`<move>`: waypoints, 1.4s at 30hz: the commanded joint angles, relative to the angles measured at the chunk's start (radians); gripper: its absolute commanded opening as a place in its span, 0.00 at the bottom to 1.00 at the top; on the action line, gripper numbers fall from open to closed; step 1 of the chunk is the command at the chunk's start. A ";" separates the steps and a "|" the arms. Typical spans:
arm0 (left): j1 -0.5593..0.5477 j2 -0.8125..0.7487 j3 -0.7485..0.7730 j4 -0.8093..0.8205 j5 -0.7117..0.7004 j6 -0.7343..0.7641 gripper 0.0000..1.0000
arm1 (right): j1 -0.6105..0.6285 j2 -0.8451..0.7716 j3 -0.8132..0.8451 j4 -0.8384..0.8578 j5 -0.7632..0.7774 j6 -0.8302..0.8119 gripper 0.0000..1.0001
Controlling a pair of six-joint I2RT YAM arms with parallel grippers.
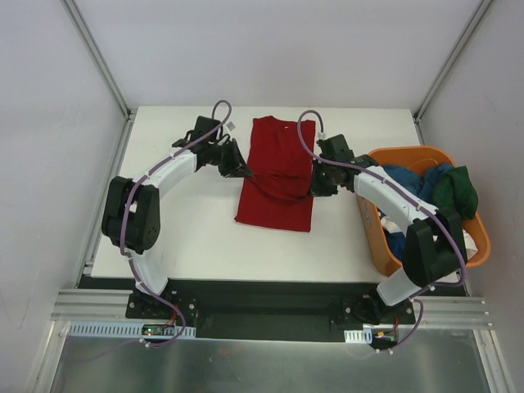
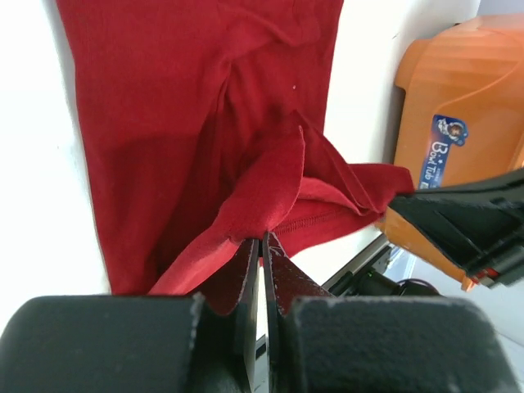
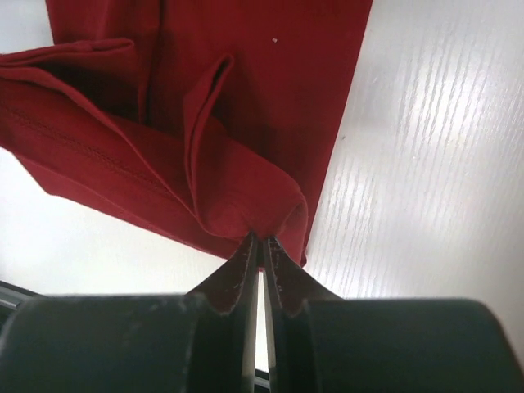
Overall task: Fold and stack the t-shirts
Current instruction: Fold the tshirt
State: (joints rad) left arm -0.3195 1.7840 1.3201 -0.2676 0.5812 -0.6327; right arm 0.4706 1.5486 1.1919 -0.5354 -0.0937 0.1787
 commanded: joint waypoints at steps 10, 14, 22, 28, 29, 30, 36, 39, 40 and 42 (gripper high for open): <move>0.043 0.156 0.163 0.014 0.049 0.030 0.00 | -0.079 0.165 0.132 0.041 -0.046 -0.010 0.14; 0.053 0.219 0.202 0.013 0.017 0.016 0.00 | -0.082 0.215 0.150 0.074 0.006 -0.025 0.15; 0.068 0.226 0.214 0.011 0.048 -0.007 0.66 | -0.089 0.234 0.227 0.063 0.023 -0.059 0.57; 0.066 0.043 0.084 0.014 0.022 -0.021 0.99 | -0.075 0.079 0.124 0.092 0.005 -0.058 0.90; 0.068 0.017 0.027 0.014 0.019 -0.028 0.99 | -0.061 0.056 0.068 0.103 -0.006 -0.059 0.97; 0.066 -0.041 -0.005 0.014 0.013 -0.032 0.99 | -0.055 0.035 0.043 0.110 -0.030 -0.059 0.97; 0.057 -0.275 -0.281 0.014 -0.027 -0.056 0.99 | 0.013 -0.108 -0.161 0.137 -0.064 -0.033 0.97; 0.048 -0.384 -0.416 0.014 -0.026 -0.056 0.99 | 0.034 -0.174 -0.231 0.150 -0.066 0.007 0.97; 0.046 -0.409 -0.448 0.014 -0.029 -0.059 0.99 | 0.040 -0.214 -0.282 0.164 -0.067 0.019 0.97; 0.042 -0.474 -0.536 0.016 -0.038 -0.058 0.99 | 0.054 -0.258 -0.327 0.183 -0.073 0.044 0.97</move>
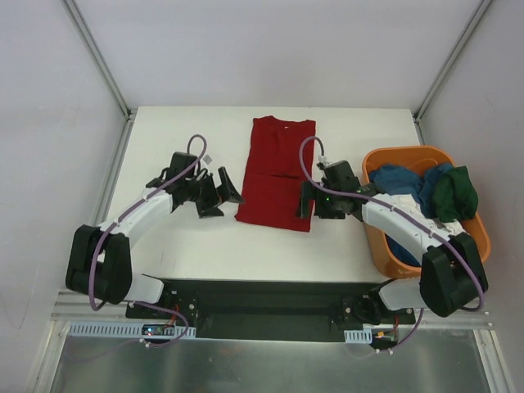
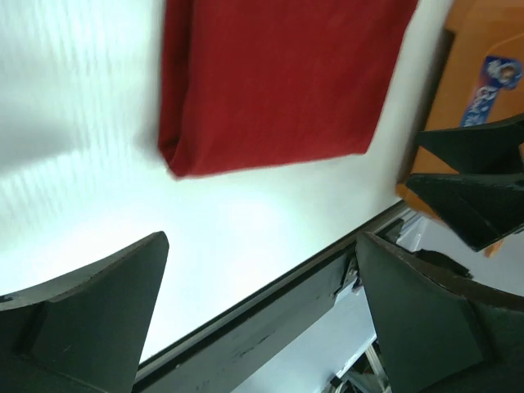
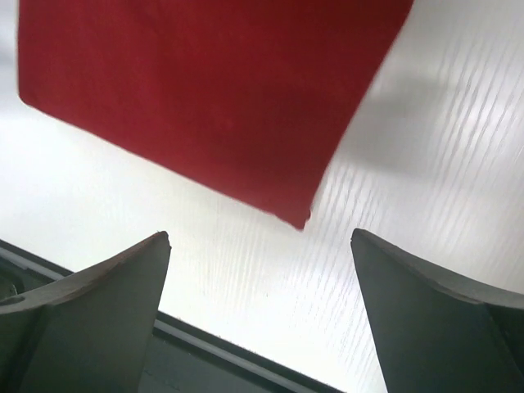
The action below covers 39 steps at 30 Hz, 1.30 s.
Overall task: Fold and stack the t-shirts
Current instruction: Fold the tshirt
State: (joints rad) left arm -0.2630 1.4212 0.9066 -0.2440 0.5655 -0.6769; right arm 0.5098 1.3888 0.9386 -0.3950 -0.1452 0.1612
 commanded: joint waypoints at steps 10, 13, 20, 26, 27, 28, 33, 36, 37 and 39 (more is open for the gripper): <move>-0.024 -0.098 -0.242 0.080 0.019 -0.029 0.99 | 0.033 -0.238 -0.236 0.088 -0.060 0.093 0.97; -0.033 -0.022 -0.222 0.115 0.037 -0.044 0.99 | 0.038 -0.232 -0.244 0.085 -0.056 0.093 0.97; -0.050 0.139 -0.163 0.163 0.034 -0.070 0.85 | 0.038 -0.255 -0.253 0.076 -0.019 0.101 0.97; -0.048 0.235 -0.109 0.172 -0.050 -0.070 0.61 | 0.039 -0.277 -0.264 0.061 0.005 0.109 0.97; -0.050 0.246 -0.103 0.173 -0.055 -0.073 0.51 | 0.038 -0.275 -0.265 0.055 0.010 0.109 0.97; -0.050 0.257 -0.095 0.172 -0.064 -0.075 0.49 | 0.038 -0.274 -0.267 0.056 0.015 0.110 0.97; -0.050 0.331 -0.060 0.175 -0.067 -0.072 0.36 | 0.038 -0.263 -0.276 0.059 0.024 0.123 0.97; -0.054 0.361 -0.054 0.178 -0.056 -0.070 0.23 | 0.038 -0.261 -0.282 0.065 0.025 0.123 0.97; -0.056 0.366 -0.052 0.178 -0.059 -0.072 0.08 | 0.038 -0.260 -0.287 0.067 0.026 0.124 0.97; -0.059 0.377 -0.058 0.178 -0.070 -0.070 0.00 | 0.038 -0.251 -0.291 0.074 0.019 0.126 0.97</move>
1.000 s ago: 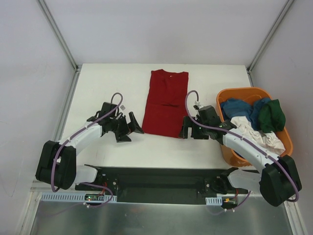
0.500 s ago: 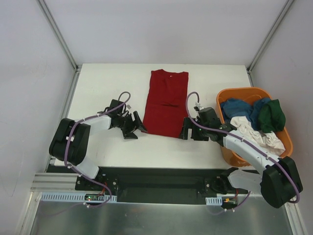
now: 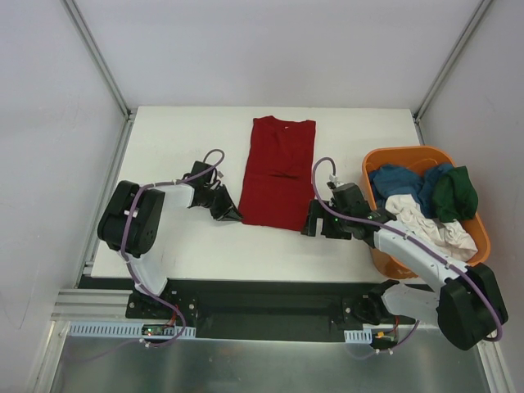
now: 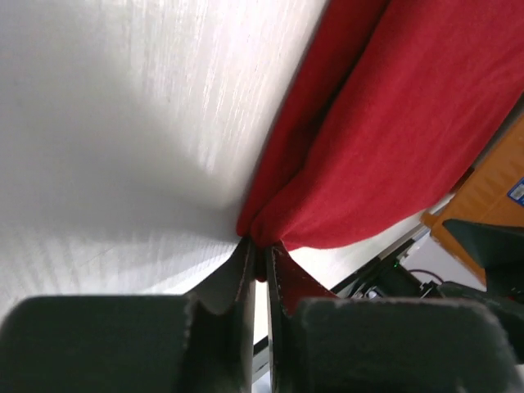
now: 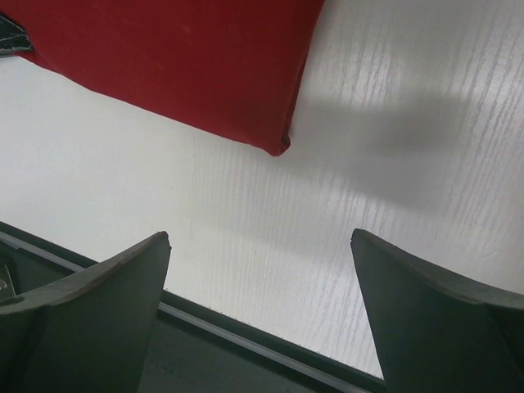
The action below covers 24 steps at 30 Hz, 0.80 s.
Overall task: Fold and stack the t-shirts
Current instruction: Fold the tshirt
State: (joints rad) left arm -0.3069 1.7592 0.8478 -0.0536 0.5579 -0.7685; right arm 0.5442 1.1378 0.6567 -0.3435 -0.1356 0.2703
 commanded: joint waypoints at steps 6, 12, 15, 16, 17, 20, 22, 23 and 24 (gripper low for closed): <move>-0.015 0.025 -0.056 -0.012 -0.075 0.031 0.00 | 0.003 0.056 0.001 0.061 -0.002 0.032 0.99; -0.017 0.003 -0.090 -0.011 -0.072 0.029 0.00 | 0.003 0.220 0.072 0.083 -0.012 0.023 0.72; -0.017 -0.004 -0.098 -0.011 -0.073 0.031 0.00 | 0.003 0.272 0.081 0.089 -0.001 0.021 0.58; -0.017 -0.007 -0.101 -0.012 -0.072 0.032 0.00 | 0.003 0.281 0.081 0.092 0.005 0.018 0.55; -0.017 -0.007 -0.101 -0.011 -0.072 0.031 0.00 | 0.005 0.298 0.081 0.098 0.014 0.017 0.52; -0.018 -0.006 -0.101 -0.011 -0.070 0.032 0.00 | 0.003 0.327 0.083 0.115 0.024 0.012 0.43; -0.018 -0.001 -0.098 -0.012 -0.067 0.034 0.00 | 0.003 0.341 0.086 0.126 0.039 0.007 0.42; -0.018 0.000 -0.099 -0.012 -0.066 0.034 0.00 | 0.003 0.349 0.089 0.130 0.040 0.006 0.40; -0.018 0.002 -0.096 -0.009 -0.064 0.034 0.00 | 0.003 0.368 0.099 0.132 0.042 0.000 0.40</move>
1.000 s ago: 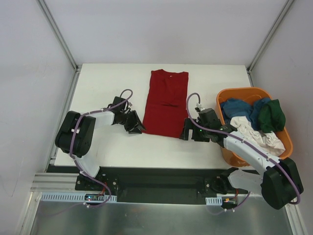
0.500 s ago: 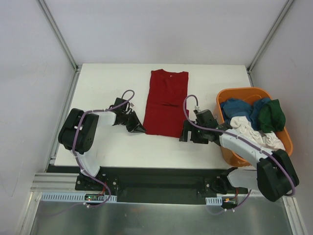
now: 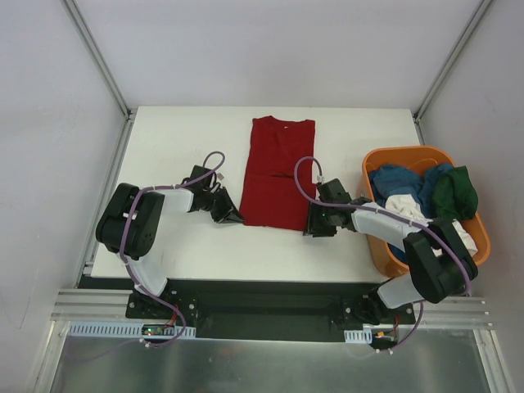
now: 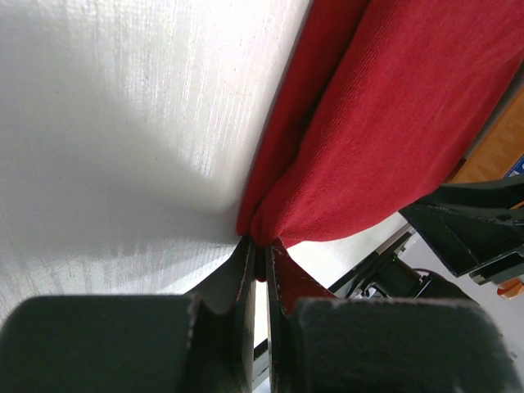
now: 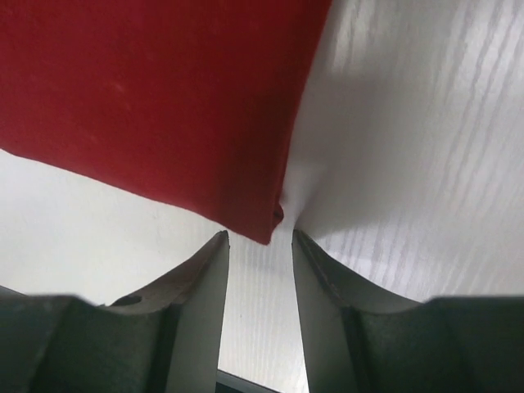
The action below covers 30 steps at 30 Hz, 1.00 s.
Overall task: Fold and stack the t-shirts
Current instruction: Fold the tshirt
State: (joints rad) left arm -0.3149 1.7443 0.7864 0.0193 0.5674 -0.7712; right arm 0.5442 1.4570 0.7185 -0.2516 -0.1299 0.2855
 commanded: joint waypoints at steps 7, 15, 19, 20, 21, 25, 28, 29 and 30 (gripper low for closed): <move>-0.010 0.017 -0.030 -0.084 -0.074 0.035 0.00 | 0.002 0.106 0.082 0.044 0.053 -0.063 0.30; -0.012 -0.054 -0.076 -0.084 -0.057 0.049 0.00 | 0.036 0.034 0.055 0.043 -0.043 -0.126 0.01; -0.019 -0.178 -0.157 -0.085 -0.044 0.026 0.00 | 0.072 -0.062 0.010 -0.003 -0.097 -0.120 0.01; -0.021 -0.210 -0.177 -0.085 -0.043 0.020 0.00 | 0.083 -0.110 -0.008 -0.023 -0.114 -0.117 0.01; -0.023 -0.279 -0.218 -0.087 -0.041 0.004 0.00 | 0.106 -0.131 -0.020 -0.034 -0.128 -0.106 0.01; -0.024 -0.469 -0.317 -0.119 -0.008 -0.037 0.00 | 0.210 -0.251 -0.051 -0.112 -0.177 -0.042 0.01; -0.024 -0.647 -0.371 -0.208 -0.024 -0.060 0.00 | 0.295 -0.334 -0.037 -0.187 -0.186 -0.014 0.01; -0.026 -0.696 -0.378 -0.272 -0.040 -0.069 0.00 | 0.307 -0.351 -0.031 -0.202 -0.197 0.001 0.01; -0.026 -0.792 -0.391 -0.301 -0.046 -0.076 0.00 | 0.325 -0.369 -0.028 -0.216 -0.212 0.009 0.01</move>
State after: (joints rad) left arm -0.3344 1.1683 0.4332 -0.1284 0.5468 -0.8028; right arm 0.8127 1.1717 0.6727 -0.3584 -0.2726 0.2344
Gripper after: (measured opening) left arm 0.021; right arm 0.032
